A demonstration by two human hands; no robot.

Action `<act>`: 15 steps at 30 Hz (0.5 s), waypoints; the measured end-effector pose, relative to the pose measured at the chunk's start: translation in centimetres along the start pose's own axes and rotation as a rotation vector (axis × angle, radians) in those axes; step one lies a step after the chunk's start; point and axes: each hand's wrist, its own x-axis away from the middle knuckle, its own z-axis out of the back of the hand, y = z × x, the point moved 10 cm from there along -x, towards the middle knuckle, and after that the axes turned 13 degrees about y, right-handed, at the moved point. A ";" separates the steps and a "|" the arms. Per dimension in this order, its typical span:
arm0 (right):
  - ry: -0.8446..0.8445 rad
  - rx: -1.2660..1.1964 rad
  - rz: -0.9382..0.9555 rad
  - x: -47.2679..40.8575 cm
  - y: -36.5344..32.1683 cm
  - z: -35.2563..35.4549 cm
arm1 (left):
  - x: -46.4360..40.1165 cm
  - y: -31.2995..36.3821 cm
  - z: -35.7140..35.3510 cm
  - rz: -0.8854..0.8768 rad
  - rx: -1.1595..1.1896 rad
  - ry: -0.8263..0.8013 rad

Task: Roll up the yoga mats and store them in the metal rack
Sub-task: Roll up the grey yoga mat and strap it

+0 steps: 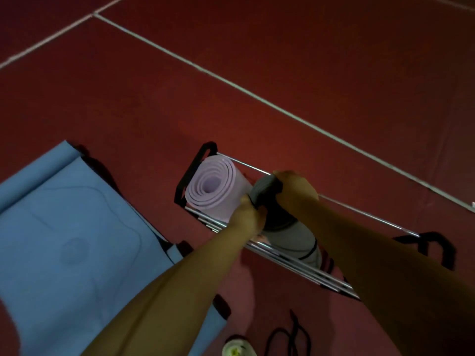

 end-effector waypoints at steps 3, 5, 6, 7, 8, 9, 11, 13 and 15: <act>-0.009 0.098 -0.019 0.5 0.9 0.0 | 1.1 0.7 -0.1 -0.123 -0.100 0.023; -0.013 0.200 0.002 0.9 0.7 0.3 | 1.6 1.0 -0.3 -0.197 -0.172 -0.003; -0.024 0.258 0.020 1.0 0.4 0.4 | 1.8 1.1 -0.1 -0.215 -0.190 -0.016; -0.038 0.314 0.047 1.2 -0.1 0.3 | 2.1 1.1 0.4 -0.226 -0.183 -0.020; -0.053 0.360 0.083 1.6 -0.8 0.1 | 2.3 1.1 0.9 -0.220 -0.146 -0.020; -0.062 0.392 0.118 2.1 -1.7 0.0 | 2.6 0.7 1.5 -0.194 -0.100 -0.016; -0.053 0.416 0.171 3.0 -3.3 -0.2 | 3.2 -0.3 3.1 -0.137 -0.050 0.018; -0.030 0.387 0.225 4.4 -5.5 -0.5 | 3.9 -1.6 5.0 -0.107 -0.040 0.054; 0.014 0.316 0.316 6.4 -8.5 -1.0 | 5.2 -3.5 7.4 -0.083 -0.029 0.096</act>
